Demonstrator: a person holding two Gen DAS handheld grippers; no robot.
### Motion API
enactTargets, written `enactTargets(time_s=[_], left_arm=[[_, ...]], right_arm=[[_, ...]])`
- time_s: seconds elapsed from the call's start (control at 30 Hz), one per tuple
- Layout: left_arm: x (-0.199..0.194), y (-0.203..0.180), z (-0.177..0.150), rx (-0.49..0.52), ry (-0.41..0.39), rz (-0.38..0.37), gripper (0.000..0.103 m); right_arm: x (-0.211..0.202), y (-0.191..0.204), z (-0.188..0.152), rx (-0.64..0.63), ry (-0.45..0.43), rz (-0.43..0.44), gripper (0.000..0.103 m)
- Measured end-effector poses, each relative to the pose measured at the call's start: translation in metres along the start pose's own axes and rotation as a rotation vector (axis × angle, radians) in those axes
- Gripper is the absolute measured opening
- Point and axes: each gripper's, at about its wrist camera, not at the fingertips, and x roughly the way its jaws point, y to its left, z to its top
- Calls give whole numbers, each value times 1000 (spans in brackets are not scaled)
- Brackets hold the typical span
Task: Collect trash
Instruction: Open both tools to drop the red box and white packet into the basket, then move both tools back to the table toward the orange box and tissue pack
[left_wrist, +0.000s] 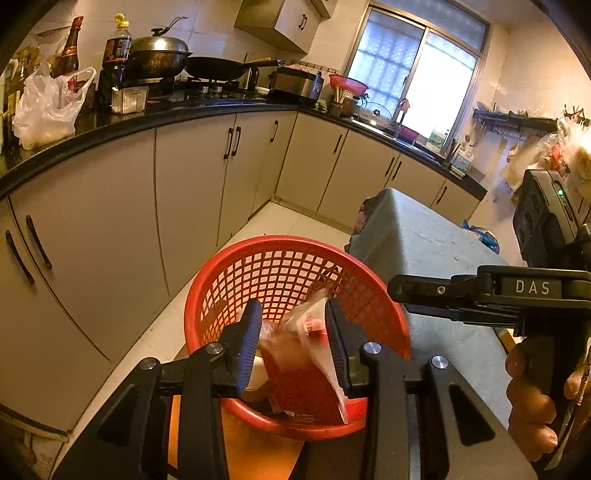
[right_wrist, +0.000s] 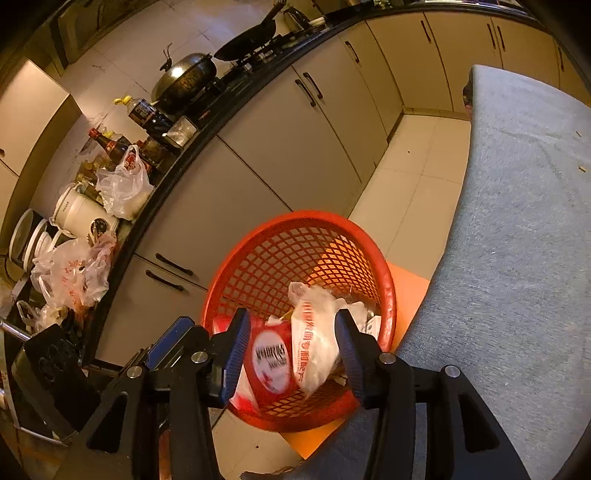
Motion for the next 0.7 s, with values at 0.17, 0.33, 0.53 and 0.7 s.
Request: enactTargets(time_s=[0.17,0.33,0.53,0.7], left_arm=[[-12,-8,0,13,-19,-8,36],[-21,-17,1,29,-29,-14,37],[-33,-34,2,51,-44,-23,39],[-41,-58,1,90,-53,-38,41]], right_arm=[[-17,-1,-3,6,-23,15,51],[-34,-4,-9,12,-46,19,51],[-54,-16,-15,30,-66,11,52],[-79,-34,-26,50,-95,-1,52]])
